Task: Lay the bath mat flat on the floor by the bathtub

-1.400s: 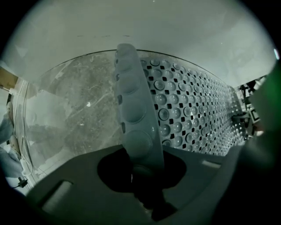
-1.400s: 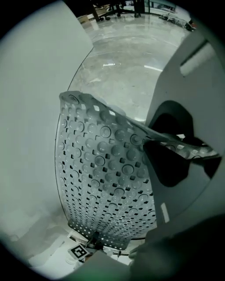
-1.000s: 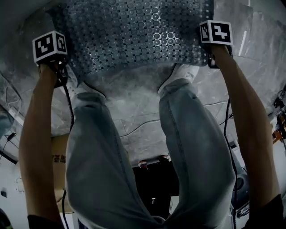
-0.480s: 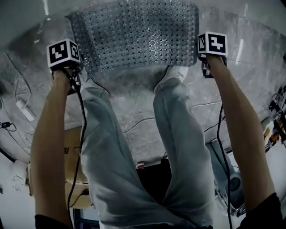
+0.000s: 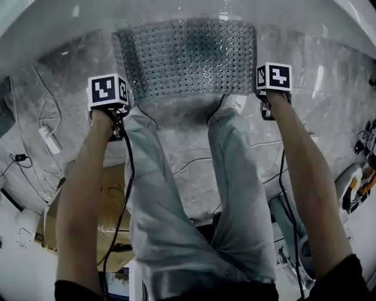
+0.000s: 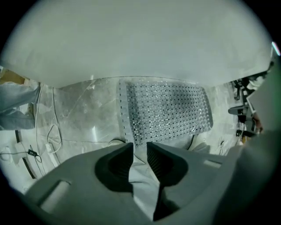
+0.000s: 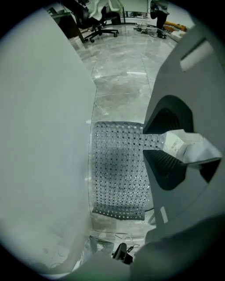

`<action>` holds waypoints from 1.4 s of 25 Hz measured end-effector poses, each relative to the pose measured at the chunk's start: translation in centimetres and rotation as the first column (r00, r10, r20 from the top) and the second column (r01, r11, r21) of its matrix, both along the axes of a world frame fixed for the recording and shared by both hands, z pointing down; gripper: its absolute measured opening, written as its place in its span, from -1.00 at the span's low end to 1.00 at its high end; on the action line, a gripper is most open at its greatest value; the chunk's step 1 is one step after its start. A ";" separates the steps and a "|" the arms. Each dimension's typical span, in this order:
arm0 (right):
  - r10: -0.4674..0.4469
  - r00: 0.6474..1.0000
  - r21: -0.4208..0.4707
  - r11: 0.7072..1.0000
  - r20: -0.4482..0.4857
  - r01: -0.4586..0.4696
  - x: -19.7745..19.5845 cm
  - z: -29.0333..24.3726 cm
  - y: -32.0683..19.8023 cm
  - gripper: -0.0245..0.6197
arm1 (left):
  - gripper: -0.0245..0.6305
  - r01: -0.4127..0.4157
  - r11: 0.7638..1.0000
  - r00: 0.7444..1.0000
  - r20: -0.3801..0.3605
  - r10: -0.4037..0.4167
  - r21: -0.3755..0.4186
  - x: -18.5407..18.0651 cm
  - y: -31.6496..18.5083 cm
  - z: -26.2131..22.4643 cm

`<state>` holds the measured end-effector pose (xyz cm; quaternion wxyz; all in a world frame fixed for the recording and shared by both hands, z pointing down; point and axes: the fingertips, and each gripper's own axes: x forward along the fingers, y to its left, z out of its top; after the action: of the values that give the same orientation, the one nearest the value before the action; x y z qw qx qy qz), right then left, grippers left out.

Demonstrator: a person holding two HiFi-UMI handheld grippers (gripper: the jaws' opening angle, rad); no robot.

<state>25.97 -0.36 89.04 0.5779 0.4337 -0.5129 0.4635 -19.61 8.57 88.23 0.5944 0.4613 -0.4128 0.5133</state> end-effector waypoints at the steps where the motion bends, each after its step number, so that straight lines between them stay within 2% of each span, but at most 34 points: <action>1: 0.001 1.000 -0.003 1.000 0.005 -0.001 -0.3 -0.8 0.1 -0.55 | -0.62 -0.022 1.000 1.000 -0.003 0.022 0.008 0.2 0.2 -0.9; 4: 0.006 1.000 0.012 1.000 0.023 -0.006 -1.4 -3.5 0.0 -0.59 | -0.73 -0.050 0.998 0.999 -0.008 0.050 0.031 0.9 0.7 -4.0; 12: 0.077 0.995 0.024 0.997 0.071 -0.079 -3.6 -10.2 0.6 -0.66 | -0.91 0.001 0.997 0.999 -0.034 0.001 0.071 3.3 1.2 -10.7; 16: 0.106 0.987 0.021 0.994 0.122 -0.110 -5.6 -13.9 1.7 -0.66 | -0.91 -0.005 0.997 0.999 -0.034 0.007 0.076 4.3 1.5 -14.5; 21: 0.119 0.981 0.019 0.992 0.156 -0.123 -7.3 -18.7 2.6 -0.68 | -0.91 -0.048 0.994 0.997 -0.054 0.054 0.102 6.0 1.4 -19.6; 25: 0.115 0.978 0.027 0.992 0.176 -0.122 -8.6 -22.5 3.3 -0.68 | -0.91 0.002 0.991 0.998 -0.069 0.007 0.136 6.8 0.8 -23.9; 29: 0.140 0.962 0.057 0.986 0.236 -0.157 -10.4 -26.8 3.3 -0.69 | -0.91 -0.008 0.982 0.998 -0.062 0.020 0.191 7.1 0.2 -27.9; 32: 0.096 0.959 0.102 0.987 0.265 -0.127 -11.6 -30.0 3.2 -0.69 | -0.91 -0.019 0.973 0.998 -0.061 0.034 0.231 7.8 0.1 -30.9; 35: 0.017 0.960 0.173 0.983 0.280 -0.068 -12.5 -33.7 2.4 -0.69 | -0.91 -0.030 0.947 0.996 -0.070 0.056 0.319 8.9 -1.5 -34.2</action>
<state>13.47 2.01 55.30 0.4485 0.4261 -0.6192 0.4836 -10.73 7.12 54.05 0.5167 0.5796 -0.4564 0.4345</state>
